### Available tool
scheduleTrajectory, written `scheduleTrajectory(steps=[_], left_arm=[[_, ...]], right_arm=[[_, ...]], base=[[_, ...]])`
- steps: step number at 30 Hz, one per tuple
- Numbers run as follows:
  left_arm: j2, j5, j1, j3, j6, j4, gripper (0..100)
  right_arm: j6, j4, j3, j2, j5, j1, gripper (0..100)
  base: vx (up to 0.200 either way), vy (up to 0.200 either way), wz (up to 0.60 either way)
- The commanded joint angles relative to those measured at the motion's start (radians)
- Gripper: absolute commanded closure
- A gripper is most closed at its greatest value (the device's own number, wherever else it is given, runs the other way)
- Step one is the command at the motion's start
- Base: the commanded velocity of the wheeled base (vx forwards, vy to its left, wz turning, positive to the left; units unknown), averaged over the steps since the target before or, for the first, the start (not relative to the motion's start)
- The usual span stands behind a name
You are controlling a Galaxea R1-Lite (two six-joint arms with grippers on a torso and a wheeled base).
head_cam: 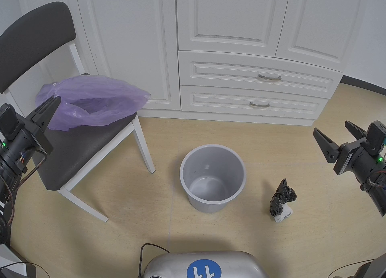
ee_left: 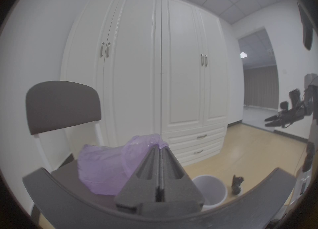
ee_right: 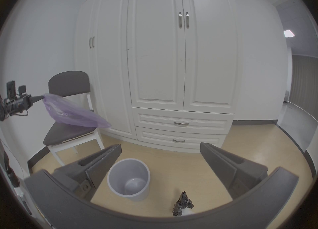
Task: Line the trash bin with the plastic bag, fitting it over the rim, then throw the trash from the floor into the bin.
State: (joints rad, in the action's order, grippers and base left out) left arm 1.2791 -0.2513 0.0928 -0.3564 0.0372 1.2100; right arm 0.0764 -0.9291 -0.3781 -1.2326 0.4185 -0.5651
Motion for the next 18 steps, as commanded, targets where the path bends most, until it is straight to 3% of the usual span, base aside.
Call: scheduleTrajectory(steps=[1, 5, 9, 14, 18], left_arm=[[-0.162, 0.175, 0.091, -0.038, 0.158, -0.182, 100], [-0.199, 0.285, 0.137, -0.052, 0.219, -0.247, 100], [-0.228, 0.293, 0.202, -0.058, 0.225, -0.256, 100], [-0.227, 0.293, 0.206, -0.055, 0.227, -0.254, 100], [-0.236, 0.293, 0.206, -0.055, 0.227, -0.25, 100]], right_arm=[[0.072, -0.008, -0.044, -0.048, 0.003, -0.124, 0], [0.077, -0.022, -0.062, -0.073, 0.005, -0.159, 0], [0.029, -0.106, -0.027, -0.094, 0.002, -0.162, 0], [0.026, -0.149, -0.018, -0.085, 0.006, -0.099, 0], [0.036, -0.146, -0.005, -0.113, 0.008, -0.119, 0]], base=[[0.0, 0.0, 0.0], [0.0, 0.0, 0.0], [0.0, 0.0, 0.0], [0.0, 0.0, 0.0], [0.0, 0.0, 0.0]])
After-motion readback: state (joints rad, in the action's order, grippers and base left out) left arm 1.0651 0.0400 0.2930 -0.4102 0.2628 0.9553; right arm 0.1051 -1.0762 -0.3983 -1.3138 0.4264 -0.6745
